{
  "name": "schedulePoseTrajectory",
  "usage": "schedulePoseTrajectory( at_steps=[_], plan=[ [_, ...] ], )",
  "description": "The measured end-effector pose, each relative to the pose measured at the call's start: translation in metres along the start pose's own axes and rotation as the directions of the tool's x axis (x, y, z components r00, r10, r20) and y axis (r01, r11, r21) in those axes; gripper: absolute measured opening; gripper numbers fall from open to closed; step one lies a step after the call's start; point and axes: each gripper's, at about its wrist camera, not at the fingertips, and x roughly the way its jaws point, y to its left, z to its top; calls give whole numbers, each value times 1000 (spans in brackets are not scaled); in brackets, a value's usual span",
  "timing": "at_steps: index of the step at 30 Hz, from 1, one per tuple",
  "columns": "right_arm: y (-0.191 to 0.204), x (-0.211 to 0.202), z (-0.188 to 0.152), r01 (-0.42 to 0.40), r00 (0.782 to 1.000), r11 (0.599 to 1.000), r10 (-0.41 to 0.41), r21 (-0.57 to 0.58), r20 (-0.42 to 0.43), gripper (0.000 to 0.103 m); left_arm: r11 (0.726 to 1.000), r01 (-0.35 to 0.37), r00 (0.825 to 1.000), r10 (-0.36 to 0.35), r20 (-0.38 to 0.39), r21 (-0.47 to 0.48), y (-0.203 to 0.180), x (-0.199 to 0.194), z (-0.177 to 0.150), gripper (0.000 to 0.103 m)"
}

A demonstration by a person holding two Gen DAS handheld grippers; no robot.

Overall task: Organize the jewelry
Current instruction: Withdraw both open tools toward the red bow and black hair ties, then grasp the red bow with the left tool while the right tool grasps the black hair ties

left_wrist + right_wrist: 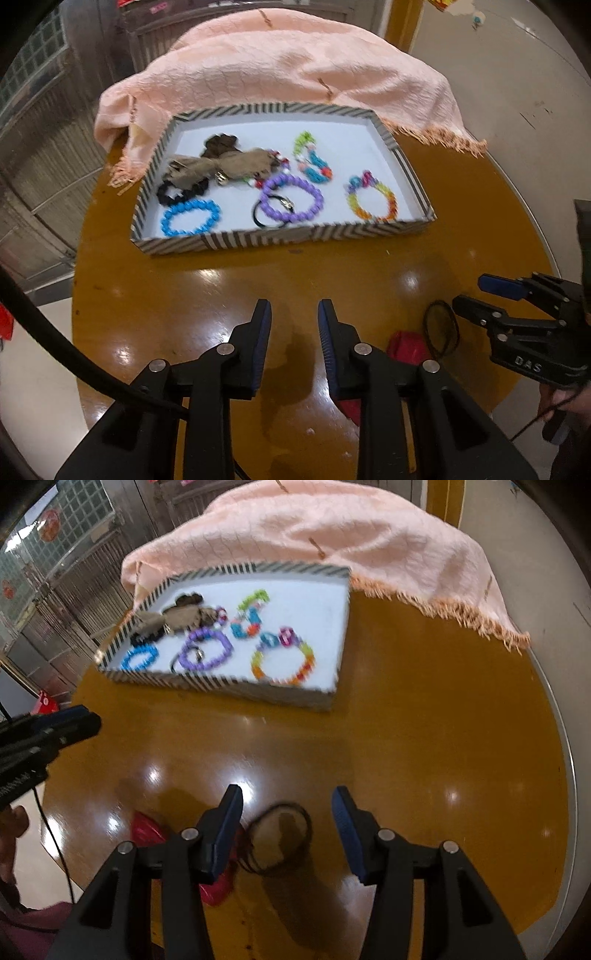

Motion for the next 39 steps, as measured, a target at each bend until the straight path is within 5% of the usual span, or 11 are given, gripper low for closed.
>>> schedulePoseTrajectory(
  at_steps=[8,17,27,33,39],
  plan=[
    [-7,14,-23,13,999,1000,-12,7,-43,53,990,111,993,-107,-58,87,-17,6,-20,24],
    [-6,29,-32,22,999,1000,-23,-21,-46,52,913,289,953,-244,-181,288,-56,14,-42,30],
    [-4,34,-30,93,995,992,-94,-87,-10,24,878,291,947,-210,-242,379,-83,36,-58,30],
    [-4,34,-31,106,994,988,-107,-112,4,6,882,244,958,-155,-241,402,-93,55,-61,30],
    [-12,26,-28,41,999,997,-40,-65,12,3,916,270,951,-204,-233,298,-82,52,-50,9]
  ],
)
